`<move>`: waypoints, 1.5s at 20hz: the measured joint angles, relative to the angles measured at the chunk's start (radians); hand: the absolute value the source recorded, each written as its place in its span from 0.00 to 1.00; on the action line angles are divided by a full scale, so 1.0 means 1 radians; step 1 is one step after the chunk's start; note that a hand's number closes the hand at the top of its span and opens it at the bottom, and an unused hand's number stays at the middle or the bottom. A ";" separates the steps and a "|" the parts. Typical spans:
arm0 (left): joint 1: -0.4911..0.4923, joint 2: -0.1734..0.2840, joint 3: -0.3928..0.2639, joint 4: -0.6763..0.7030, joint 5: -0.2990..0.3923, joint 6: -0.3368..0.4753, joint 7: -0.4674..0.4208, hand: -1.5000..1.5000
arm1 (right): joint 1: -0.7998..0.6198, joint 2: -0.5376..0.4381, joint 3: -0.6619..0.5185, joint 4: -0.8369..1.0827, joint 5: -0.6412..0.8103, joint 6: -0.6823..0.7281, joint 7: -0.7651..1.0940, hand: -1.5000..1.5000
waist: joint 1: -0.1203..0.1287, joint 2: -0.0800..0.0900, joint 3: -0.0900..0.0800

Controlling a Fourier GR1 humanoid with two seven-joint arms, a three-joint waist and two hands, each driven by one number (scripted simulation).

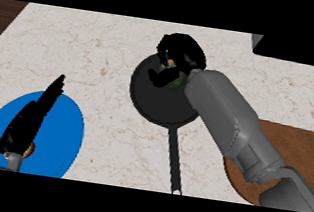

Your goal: Pick the squash from the cutting board and place it in the pan

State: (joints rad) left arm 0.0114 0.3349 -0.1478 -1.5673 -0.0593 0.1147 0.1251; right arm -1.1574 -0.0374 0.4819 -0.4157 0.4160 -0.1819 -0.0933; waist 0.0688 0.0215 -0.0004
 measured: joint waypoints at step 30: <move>-0.007 -0.026 -0.003 -0.011 -0.025 -0.004 0.009 0.50 | 0.029 -0.039 -0.403 0.155 -0.554 -0.088 -0.191 0.00 | 0.010 0.007 0.002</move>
State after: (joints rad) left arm 0.0041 0.3093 -0.1511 -1.5779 -0.0845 0.1108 0.1337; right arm -1.1285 -0.0760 0.0786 -0.2603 -0.1376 -0.2701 -0.2846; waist 0.0784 0.0283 0.0015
